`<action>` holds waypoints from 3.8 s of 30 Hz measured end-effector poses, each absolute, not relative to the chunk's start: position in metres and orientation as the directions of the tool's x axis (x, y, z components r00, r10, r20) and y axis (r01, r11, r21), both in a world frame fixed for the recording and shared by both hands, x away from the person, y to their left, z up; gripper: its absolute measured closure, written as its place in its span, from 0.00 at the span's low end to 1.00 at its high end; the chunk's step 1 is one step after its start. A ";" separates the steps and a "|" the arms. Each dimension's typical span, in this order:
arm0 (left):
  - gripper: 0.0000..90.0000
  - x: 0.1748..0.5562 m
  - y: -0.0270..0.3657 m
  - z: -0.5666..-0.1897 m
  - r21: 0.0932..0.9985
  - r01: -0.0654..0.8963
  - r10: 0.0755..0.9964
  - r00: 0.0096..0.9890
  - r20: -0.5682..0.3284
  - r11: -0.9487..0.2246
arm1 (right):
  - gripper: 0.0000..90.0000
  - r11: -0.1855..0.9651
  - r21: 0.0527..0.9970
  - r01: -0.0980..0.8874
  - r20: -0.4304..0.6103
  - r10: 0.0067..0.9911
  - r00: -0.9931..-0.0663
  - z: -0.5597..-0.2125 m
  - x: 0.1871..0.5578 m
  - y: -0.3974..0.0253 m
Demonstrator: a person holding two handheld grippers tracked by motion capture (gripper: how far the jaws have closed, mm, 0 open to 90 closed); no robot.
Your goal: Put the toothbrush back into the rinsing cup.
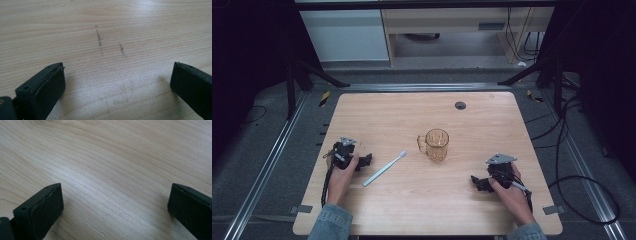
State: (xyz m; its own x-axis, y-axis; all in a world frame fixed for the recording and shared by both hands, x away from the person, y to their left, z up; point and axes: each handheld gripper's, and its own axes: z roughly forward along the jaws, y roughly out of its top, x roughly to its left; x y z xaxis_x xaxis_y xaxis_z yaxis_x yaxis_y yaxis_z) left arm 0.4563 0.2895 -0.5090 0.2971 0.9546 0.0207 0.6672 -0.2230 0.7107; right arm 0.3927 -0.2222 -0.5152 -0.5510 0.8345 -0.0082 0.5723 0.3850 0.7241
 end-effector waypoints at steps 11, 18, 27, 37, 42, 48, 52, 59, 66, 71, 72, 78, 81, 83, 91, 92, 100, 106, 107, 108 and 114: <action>0.03 0.447 0.296 -0.498 0.743 0.627 0.951 0.307 0.042 -0.235 | 0.01 0.382 0.723 0.575 -0.005 0.836 -0.549 -0.515 0.392 -0.222; 0.04 0.434 0.299 -0.482 0.754 0.605 0.949 0.305 0.079 -0.257 | 0.01 0.383 0.724 0.575 -0.005 0.835 -0.550 -0.515 0.391 -0.222; 0.05 0.426 0.294 -0.467 0.726 0.625 0.936 0.343 0.074 -0.287 | 0.01 0.382 0.723 0.575 -0.004 0.835 -0.550 -0.515 0.391 -0.222; 0.05 0.416 0.279 -0.454 0.645 0.652 0.896 0.426 0.123 -0.398 | 0.01 0.382 0.723 0.575 -0.004 0.835 -0.550 -0.515 0.391 -0.222; 0.07 0.411 0.275 -0.449 0.622 0.655 0.877 0.467 0.112 -0.429 | 0.00 0.382 0.723 0.575 -0.004 0.835 -0.550 -0.515 0.392 -0.222; 0.09 0.408 0.272 -0.445 0.604 0.664 0.867 0.490 0.095 -0.441 | 0.00 0.382 0.723 0.575 -0.004 0.835 -0.550 -0.515 0.392 -0.222; 0.10 0.411 0.269 -0.442 0.578 0.671 0.857 0.506 0.102 -0.465 | 0.00 0.383 0.723 0.575 -0.004 0.835 -0.550 -0.515 0.392 -0.222; 0.14 0.414 0.251 -0.440 0.524 0.670 0.814 0.576 0.081 -0.526 | 0.00 0.384 0.723 0.575 -0.005 0.835 -0.550 -0.515 0.392 -0.222; 0.16 0.421 0.230 -0.433 0.452 0.657 0.769 0.629 0.113 -0.604 | 0.00 0.379 0.723 0.578 -0.005 0.839 -0.544 -0.515 0.392 -0.222; 0.19 0.428 0.216 -0.424 0.409 0.654 0.746 0.656 0.113 -0.637 | 0.01 0.374 0.724 0.580 -0.003 0.842 -0.539 -0.515 0.392 -0.223; 0.19 0.430 0.215 -0.422 0.404 0.654 0.743 0.660 0.109 -0.640 | 0.01 0.368 0.720 0.588 0.008 0.843 -0.538 -0.514 0.392 -0.223; 0.26 0.439 0.207 -0.415 0.367 0.655 0.730 0.675 0.108 -0.660 | 0.01 0.373 0.723 0.581 -0.005 0.845 -0.535 -0.515 0.392 -0.223; 0.30 0.441 0.203 -0.415 0.339 0.654 0.718 0.689 0.103 -0.676 | 0.01 0.373 0.723 0.581 -0.005 0.845 -0.535 -0.515 0.392 -0.223; 0.33 0.444 0.199 -0.415 0.327 0.650 0.710 0.696 0.106 -0.686 | 0.01 0.373 0.723 0.581 -0.005 0.845 -0.535 -0.515 0.392 -0.223; 0.40 0.452 0.187 -0.419 0.289 0.646 0.691 0.717 0.087 -0.707 | 0.01 0.379 0.724 0.576 -0.012 0.842 -0.539 -0.515 0.392 -0.223; 0.41 0.453 0.186 -0.420 0.284 0.642 0.687 0.722 0.087 -0.712 | 0.01 0.379 0.724 0.576 -0.012 0.842 -0.539 -0.515 0.392 -0.223; 0.48 0.458 0.180 -0.425 0.253 0.648 0.680 0.730 0.065 -0.719 | 0.01 0.378 0.725 0.576 -0.011 0.842 -0.539 -0.515 0.393 -0.224; 0.56 0.464 0.180 -0.431 0.214 0.662 0.684 0.728 0.048 -0.719 | 0.01 0.383 0.726 0.570 -0.019 0.841 -0.541 -0.516 0.393 -0.224; 0.58 0.465 0.180 -0.432 0.209 0.662 0.684 0.728 0.048 -0.720 | 0.01 0.378 0.725 0.575 -0.012 0.842 -0.539 -0.515 0.393 -0.224; 0.59 0.466 0.179 -0.433 0.205 0.663 0.683 0.729 0.040 -0.720 | 0.01 0.383 0.726 0.570 -0.019 0.841 -0.541 -0.516 0.393 -0.224; 0.61 0.472 0.172 -0.440 0.171 0.650 0.664 0.746 0.042 -0.741 | 0.01 0.361 0.720 0.592 0.012 0.847 -0.531 -0.514 0.392 -0.223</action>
